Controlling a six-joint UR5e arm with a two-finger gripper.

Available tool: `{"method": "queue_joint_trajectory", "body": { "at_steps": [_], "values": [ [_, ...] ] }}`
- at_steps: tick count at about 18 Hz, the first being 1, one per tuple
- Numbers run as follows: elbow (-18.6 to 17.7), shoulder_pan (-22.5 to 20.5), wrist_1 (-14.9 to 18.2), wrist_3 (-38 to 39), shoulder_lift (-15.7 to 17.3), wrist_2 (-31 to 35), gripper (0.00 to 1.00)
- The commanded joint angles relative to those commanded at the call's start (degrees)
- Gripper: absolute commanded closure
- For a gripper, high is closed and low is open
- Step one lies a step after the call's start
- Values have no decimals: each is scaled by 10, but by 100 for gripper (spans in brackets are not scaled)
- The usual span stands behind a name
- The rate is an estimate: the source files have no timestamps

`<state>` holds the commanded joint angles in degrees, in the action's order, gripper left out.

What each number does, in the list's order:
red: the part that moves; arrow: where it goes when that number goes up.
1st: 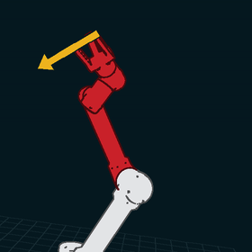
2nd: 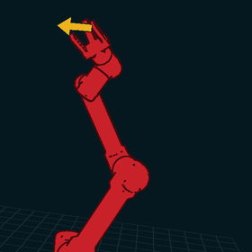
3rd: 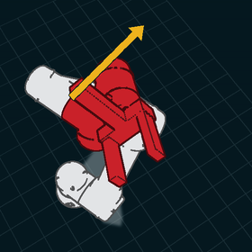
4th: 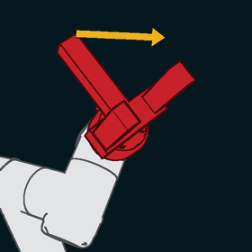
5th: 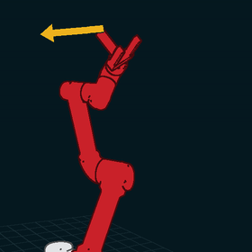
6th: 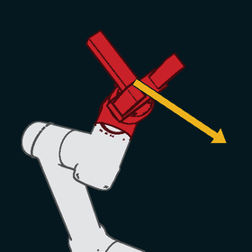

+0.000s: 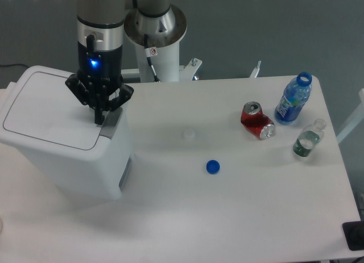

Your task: Close the trash can

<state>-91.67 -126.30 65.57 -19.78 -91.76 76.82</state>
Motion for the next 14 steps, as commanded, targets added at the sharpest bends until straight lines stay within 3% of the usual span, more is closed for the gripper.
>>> {"method": "queue_joint_trajectory", "body": {
  "at_steps": [8,12,14],
  "values": [
    [10,-1,-1,0,17,-3,96],
    [18,-40,-3,-7,17,-3,76],
    [22,-77,-3,-14,17,-6,57]
  ]
}}
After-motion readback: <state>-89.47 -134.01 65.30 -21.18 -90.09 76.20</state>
